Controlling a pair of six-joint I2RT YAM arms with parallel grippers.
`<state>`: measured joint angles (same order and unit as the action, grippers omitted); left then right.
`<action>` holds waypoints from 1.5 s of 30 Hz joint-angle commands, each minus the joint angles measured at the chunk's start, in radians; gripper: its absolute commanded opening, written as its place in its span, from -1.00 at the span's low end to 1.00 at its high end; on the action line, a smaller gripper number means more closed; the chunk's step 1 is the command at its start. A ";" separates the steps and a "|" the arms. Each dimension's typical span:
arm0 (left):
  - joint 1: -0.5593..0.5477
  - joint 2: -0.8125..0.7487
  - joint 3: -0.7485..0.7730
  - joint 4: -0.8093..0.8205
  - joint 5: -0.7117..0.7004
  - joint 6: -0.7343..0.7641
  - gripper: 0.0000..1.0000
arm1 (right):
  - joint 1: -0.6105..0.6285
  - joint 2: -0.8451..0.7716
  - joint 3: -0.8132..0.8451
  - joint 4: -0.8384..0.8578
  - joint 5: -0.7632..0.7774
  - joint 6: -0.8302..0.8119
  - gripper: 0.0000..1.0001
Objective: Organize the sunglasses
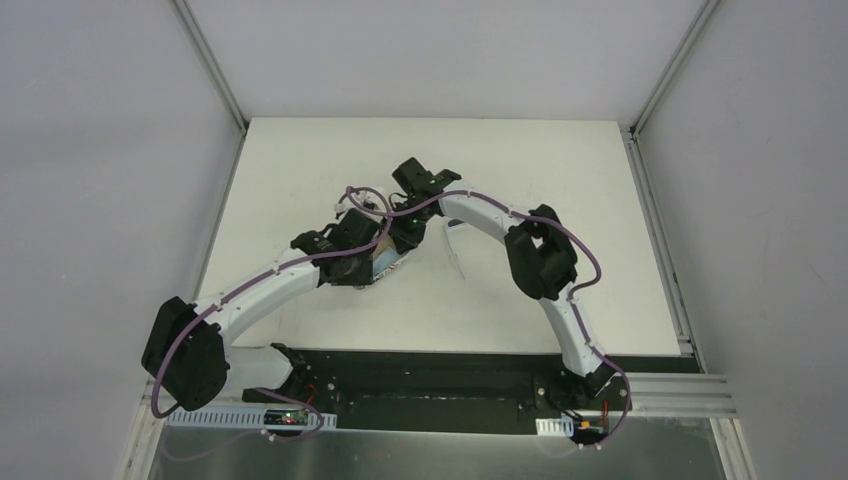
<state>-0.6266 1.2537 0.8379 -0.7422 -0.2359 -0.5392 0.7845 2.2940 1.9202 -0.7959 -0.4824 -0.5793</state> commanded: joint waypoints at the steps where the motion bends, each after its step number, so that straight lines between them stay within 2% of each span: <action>1: 0.010 -0.060 0.064 0.005 -0.041 0.000 -0.18 | 0.006 -0.136 -0.044 0.064 -0.010 0.031 -0.52; 8: 0.010 -0.086 0.099 -0.004 -0.080 0.024 -0.12 | 0.005 -0.140 -0.074 0.075 -0.017 0.041 -0.49; 12: 0.039 -0.099 0.121 0.002 -0.121 0.053 0.06 | 0.006 -0.167 -0.102 0.081 -0.014 0.042 -0.48; 15: 0.117 -0.069 0.140 0.036 -0.036 0.122 0.09 | -0.007 -0.204 -0.134 0.083 -0.012 0.039 -0.48; 22: 0.304 0.031 0.183 0.139 0.287 0.325 0.12 | -0.111 -0.338 -0.267 0.107 -0.118 0.067 -0.45; 27: 0.321 0.143 0.215 0.171 0.479 0.378 0.12 | -0.162 -0.472 -0.436 0.182 -0.157 0.081 -0.44; 33: 0.321 0.248 0.264 0.176 0.472 0.405 0.00 | -0.173 -0.623 -0.625 0.242 -0.184 0.085 -0.40; 38: 0.321 0.281 0.260 0.186 0.412 0.418 -0.06 | -0.172 -0.681 -0.696 0.249 -0.199 0.092 -0.39; 45: 0.321 0.300 0.274 0.201 0.429 0.410 -0.08 | -0.155 -0.731 -0.761 0.295 -0.206 0.066 -0.36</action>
<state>-0.3065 1.5639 1.0637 -0.5800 0.1844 -0.1402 0.6113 1.6249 1.1709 -0.5648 -0.6655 -0.4908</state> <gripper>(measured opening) 0.461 0.317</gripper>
